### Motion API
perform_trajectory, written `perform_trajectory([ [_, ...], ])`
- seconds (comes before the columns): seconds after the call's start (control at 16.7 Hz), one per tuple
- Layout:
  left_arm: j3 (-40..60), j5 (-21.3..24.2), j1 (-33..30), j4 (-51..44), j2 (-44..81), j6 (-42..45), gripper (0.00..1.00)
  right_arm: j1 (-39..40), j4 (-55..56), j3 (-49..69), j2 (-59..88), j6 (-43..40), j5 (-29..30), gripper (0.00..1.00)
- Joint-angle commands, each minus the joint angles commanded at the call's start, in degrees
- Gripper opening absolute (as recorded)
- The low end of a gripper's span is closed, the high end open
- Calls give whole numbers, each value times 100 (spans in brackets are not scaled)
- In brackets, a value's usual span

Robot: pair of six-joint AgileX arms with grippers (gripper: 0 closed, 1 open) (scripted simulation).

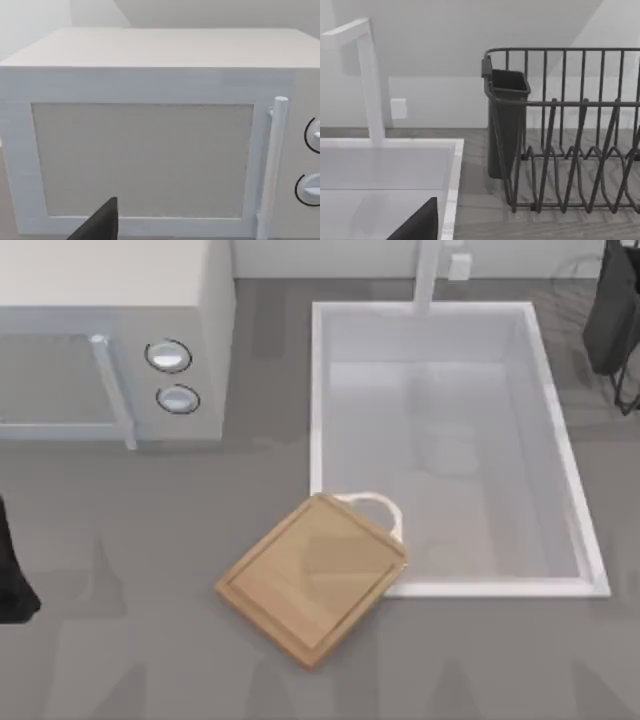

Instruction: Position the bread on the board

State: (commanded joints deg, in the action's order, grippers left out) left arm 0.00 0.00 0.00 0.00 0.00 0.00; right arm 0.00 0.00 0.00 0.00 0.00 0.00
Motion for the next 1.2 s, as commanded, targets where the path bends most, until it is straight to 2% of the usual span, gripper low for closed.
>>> perform_trajectory([
  [0.24, 0, 0, 0, 0, 0, 0, 100, -40, -122, 171, 175, -147, 6, 100],
  [0.48, 0, 0, 0, 0, 0, 0, 100, -229, -800, 1119, 1259, -963, 9, 100],
  [1.2, 0, 0, 0, 0, 0, 0, 100, -1152, -4384, 5627, 7969, -4991, -3, 100],
])
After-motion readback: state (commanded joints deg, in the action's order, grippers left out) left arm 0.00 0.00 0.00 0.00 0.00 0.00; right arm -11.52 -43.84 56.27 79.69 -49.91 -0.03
